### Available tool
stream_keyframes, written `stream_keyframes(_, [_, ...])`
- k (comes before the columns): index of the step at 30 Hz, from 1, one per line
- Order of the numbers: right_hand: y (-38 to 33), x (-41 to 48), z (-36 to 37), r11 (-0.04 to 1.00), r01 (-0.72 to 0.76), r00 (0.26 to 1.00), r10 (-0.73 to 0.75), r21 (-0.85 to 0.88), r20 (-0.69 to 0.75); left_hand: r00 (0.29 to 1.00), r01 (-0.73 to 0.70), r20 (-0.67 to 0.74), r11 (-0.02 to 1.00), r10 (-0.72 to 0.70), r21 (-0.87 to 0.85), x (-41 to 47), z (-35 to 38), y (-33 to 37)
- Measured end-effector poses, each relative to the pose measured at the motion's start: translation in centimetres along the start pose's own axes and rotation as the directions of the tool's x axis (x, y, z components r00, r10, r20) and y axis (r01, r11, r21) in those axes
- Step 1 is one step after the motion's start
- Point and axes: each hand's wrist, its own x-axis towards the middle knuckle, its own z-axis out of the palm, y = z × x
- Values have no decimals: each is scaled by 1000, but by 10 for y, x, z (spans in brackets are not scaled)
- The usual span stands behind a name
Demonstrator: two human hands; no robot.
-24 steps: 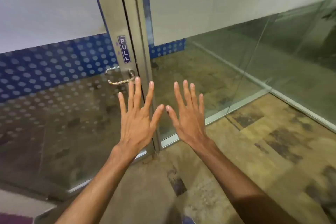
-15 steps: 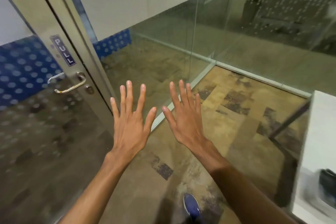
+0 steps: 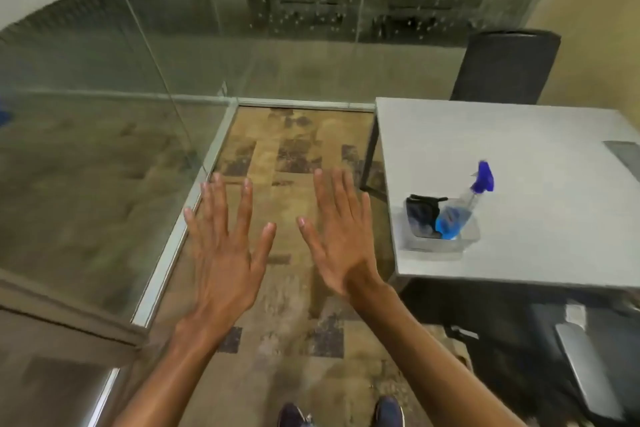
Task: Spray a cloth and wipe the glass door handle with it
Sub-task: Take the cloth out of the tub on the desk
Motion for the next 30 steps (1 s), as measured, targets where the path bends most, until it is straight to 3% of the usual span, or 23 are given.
stream_keyframes(7, [105, -31, -51, 993, -113, 985, 115, 25, -130, 988, -129, 76, 990, 133, -53, 16, 69, 97])
stream_keyframes(16, [223, -55, -96, 977, -197, 974, 204, 75, -94, 979, -133, 148, 989, 142, -70, 19, 137, 204])
stream_keyframes(22, [278, -57, -97, 964, -226, 969, 237, 137, -67, 968, -135, 201, 988, 149, -81, 33, 176, 238])
stream_keyframes(30, [330, -33, -68, 905, -391, 920, 390, 167, 36, 924, -182, 307, 968, 228, -172, 75, 232, 245])
